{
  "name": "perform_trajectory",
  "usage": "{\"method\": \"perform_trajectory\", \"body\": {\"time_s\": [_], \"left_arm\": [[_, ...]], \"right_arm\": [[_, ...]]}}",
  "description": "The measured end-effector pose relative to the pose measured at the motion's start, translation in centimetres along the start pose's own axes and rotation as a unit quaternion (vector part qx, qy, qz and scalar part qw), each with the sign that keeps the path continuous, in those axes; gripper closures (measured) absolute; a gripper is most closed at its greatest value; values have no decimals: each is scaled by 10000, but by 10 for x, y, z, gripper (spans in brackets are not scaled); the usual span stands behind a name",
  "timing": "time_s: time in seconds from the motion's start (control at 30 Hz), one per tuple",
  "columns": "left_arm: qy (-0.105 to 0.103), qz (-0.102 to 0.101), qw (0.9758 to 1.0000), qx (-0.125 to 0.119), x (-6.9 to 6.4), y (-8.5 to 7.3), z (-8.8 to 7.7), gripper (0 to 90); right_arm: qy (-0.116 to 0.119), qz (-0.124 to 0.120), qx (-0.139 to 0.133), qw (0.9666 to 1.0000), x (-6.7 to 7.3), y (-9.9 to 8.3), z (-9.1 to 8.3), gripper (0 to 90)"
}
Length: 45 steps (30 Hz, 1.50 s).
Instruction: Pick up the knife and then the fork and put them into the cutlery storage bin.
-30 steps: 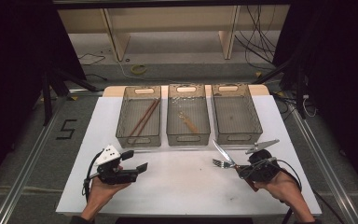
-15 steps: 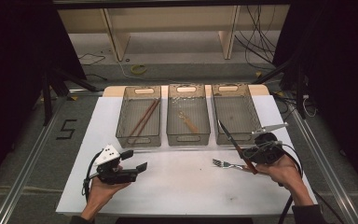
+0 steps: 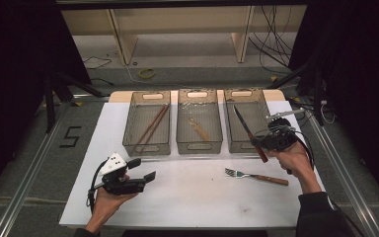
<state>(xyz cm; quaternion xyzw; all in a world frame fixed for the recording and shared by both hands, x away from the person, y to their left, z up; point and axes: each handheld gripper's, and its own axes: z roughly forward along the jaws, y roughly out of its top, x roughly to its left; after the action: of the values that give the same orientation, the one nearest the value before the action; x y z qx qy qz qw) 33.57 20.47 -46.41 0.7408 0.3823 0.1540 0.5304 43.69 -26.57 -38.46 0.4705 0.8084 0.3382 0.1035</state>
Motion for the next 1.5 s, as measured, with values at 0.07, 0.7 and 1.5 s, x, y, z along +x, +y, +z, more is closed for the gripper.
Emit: {"method": "perform_trajectory", "body": {"time_s": [0.07,0.7,1.5], "left_arm": [[0,5,10000,-11,0,0,0,215],[7,23,10000,-73,1,1,-2,215],[-10,-2,9999,-148,0,0,-6,215]], "right_arm": [[-26,42,-47,10000,-3,6,1,778],[-90,326,-139,9993,-16,43,16,778],[-370,751,-45,9965,-31,72,47,776]]}}
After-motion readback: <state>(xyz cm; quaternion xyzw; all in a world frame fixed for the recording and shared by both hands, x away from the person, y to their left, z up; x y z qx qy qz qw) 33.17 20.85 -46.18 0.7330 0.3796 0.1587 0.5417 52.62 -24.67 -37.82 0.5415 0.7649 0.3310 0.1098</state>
